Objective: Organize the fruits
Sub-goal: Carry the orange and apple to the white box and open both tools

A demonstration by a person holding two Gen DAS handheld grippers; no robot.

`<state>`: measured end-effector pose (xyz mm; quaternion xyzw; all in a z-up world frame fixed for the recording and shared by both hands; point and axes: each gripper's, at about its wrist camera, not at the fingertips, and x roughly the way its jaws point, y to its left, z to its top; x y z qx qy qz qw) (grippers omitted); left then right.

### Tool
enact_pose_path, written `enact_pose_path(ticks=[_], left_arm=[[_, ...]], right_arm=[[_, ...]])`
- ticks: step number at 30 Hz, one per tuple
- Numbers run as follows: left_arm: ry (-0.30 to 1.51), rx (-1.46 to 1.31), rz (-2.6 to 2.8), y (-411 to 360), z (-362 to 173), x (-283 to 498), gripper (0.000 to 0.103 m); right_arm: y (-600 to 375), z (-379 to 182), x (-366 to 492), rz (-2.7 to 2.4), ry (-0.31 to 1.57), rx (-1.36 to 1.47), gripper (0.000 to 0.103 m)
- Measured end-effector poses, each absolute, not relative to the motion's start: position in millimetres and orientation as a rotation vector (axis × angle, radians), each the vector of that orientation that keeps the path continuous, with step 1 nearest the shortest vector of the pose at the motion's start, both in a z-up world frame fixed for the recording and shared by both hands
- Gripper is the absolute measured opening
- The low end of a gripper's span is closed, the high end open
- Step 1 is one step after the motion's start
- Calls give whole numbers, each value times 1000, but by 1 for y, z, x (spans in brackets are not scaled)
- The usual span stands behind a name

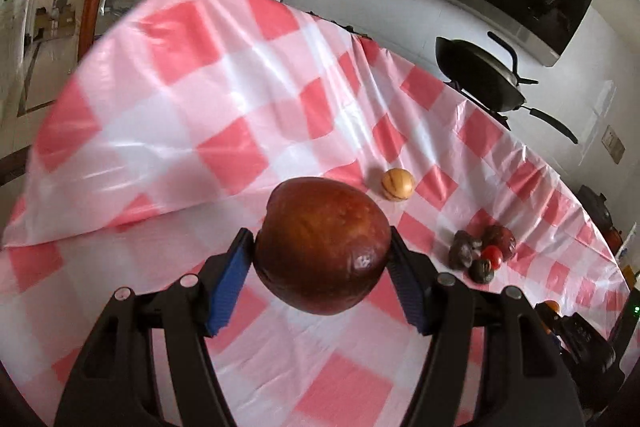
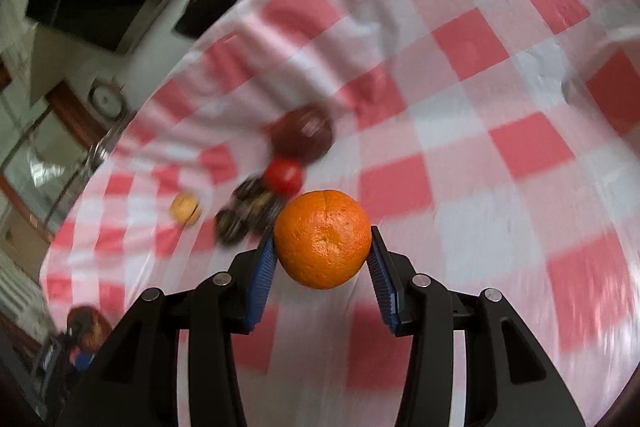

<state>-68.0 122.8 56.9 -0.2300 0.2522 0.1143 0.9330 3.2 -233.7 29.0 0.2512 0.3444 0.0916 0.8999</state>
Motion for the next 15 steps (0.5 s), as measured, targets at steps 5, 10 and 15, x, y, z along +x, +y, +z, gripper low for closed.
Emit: enact_pose_path(ticks=[5, 10, 15], left_arm=[[511, -493, 223, 144, 53, -110, 66], [552, -564, 195, 177, 43, -143, 66], [518, -519, 228, 204, 50, -182, 66]], right_arm=[[-202, 34, -51, 275, 751, 514, 45], [-164, 32, -96, 350, 806, 470, 45], [-127, 36, -126, 419, 824, 398, 45]])
